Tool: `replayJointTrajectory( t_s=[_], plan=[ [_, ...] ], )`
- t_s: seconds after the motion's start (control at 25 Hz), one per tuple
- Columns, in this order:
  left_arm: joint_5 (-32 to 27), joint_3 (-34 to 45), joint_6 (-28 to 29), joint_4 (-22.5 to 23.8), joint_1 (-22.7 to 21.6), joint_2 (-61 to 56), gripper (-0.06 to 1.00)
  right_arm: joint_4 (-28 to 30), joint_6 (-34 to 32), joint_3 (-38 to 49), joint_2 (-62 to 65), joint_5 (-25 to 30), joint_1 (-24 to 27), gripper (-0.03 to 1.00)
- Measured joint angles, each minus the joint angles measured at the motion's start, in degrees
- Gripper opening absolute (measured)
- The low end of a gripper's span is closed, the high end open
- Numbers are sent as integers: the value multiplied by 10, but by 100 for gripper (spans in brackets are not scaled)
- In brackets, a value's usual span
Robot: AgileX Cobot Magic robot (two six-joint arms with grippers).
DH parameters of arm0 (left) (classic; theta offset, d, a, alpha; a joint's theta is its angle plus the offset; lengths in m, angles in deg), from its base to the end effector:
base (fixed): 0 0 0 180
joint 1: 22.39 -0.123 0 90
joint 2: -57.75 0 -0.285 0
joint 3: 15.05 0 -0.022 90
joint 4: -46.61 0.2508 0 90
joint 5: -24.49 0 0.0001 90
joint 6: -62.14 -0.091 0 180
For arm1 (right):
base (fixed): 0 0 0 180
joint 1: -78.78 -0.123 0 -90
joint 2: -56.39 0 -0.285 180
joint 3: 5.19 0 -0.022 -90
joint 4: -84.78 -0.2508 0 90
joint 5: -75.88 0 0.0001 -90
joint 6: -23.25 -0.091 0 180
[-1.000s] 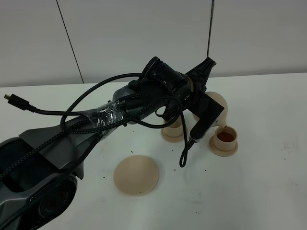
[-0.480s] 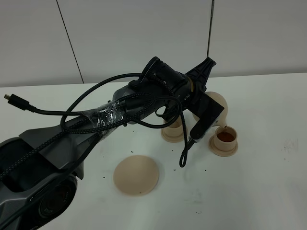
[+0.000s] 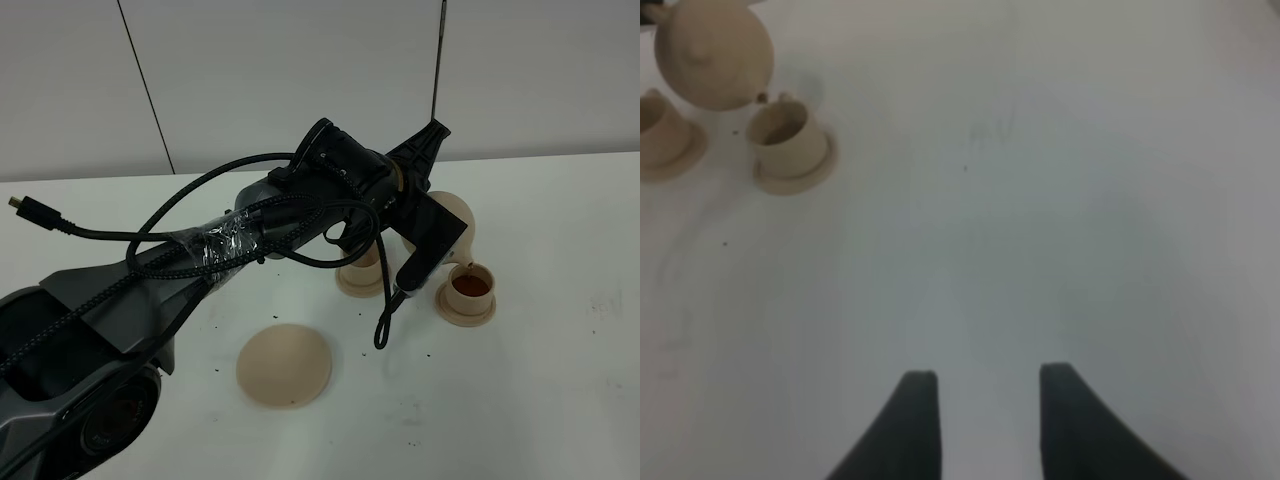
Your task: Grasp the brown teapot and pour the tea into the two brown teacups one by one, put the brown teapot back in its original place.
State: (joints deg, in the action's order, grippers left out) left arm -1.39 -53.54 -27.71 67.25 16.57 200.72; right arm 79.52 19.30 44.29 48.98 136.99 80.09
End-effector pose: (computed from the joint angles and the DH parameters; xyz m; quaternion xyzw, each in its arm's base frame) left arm 0.4332 -0.3323 0.1967 0.8543 0.2834 0.3026 0.3134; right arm -0.0043 0.0074 0.2727 0.0376 0.8554 0.0577 0.5133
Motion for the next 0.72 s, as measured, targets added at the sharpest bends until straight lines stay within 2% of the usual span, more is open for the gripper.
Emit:
replayJointTrajectory(
  t_s=[0.72],
  plan=[
    [0, 0, -11, 0, 0, 0, 17, 0, 0, 0, 0, 0, 0, 24]
  ],
)
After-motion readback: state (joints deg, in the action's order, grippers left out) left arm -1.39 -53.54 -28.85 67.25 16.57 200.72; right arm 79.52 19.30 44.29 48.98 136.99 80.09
